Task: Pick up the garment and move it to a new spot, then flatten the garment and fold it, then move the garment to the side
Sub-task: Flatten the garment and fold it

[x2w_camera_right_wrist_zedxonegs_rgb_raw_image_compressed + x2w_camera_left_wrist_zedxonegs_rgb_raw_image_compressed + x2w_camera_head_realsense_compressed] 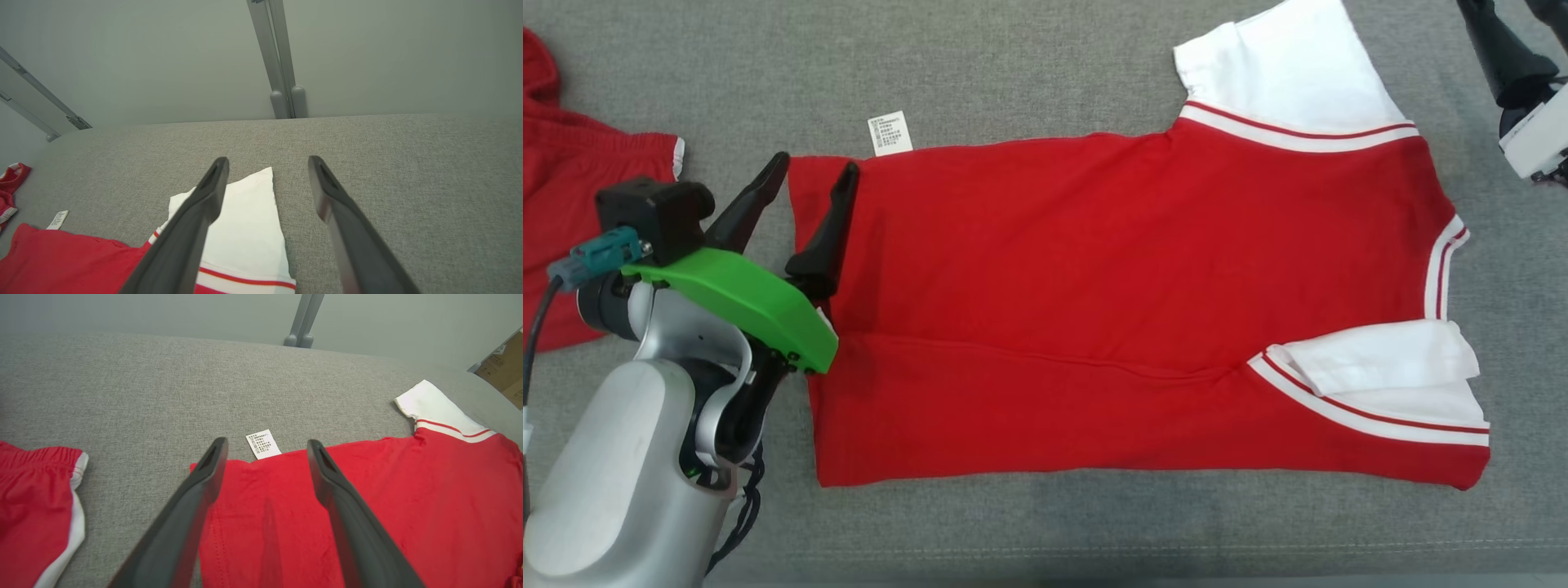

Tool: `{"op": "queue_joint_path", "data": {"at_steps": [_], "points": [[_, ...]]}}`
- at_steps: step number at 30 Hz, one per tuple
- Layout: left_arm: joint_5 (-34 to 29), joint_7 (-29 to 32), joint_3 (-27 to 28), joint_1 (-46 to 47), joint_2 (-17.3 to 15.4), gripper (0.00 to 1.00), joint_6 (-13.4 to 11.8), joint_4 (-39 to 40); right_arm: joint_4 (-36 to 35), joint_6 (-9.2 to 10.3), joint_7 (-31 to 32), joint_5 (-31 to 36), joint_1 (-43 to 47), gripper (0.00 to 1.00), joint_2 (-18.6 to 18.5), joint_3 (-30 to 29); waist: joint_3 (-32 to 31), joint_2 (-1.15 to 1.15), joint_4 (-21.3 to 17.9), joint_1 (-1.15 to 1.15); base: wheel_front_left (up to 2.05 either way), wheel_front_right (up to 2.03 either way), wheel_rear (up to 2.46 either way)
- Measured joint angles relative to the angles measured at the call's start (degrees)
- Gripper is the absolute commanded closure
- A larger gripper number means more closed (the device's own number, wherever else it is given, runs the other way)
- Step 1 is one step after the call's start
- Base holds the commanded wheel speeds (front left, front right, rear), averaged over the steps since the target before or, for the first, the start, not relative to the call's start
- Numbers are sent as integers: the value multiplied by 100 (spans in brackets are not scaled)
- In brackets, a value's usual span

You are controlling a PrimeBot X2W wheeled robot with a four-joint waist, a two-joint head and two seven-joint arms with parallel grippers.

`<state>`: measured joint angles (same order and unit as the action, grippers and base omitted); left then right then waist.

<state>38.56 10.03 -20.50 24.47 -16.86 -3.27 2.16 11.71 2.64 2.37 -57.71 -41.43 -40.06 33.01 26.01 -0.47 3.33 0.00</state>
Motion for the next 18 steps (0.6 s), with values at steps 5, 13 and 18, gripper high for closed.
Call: {"op": "queue_joint_path", "data": {"at_steps": [5, 13, 18], "points": [[-10, 0, -32, 332, 90, 0, 30, -142, 229, 4, 131, 104, -454, 0, 48, 10, 284, 0, 171, 0, 0, 0, 0], [-43, -108, -100, 707, 290, 0, 131, -371, 682, 1, 383, 240, -888, 0, 180, 142, 692, 0, 448, 0, 0, 0, 0], [-49, -159, -141, 786, 339, 0, 181, -552, 953, -2, 490, 266, -1082, 0, 281, 176, 876, 0, 602, 0, 0, 0, 0]]}}
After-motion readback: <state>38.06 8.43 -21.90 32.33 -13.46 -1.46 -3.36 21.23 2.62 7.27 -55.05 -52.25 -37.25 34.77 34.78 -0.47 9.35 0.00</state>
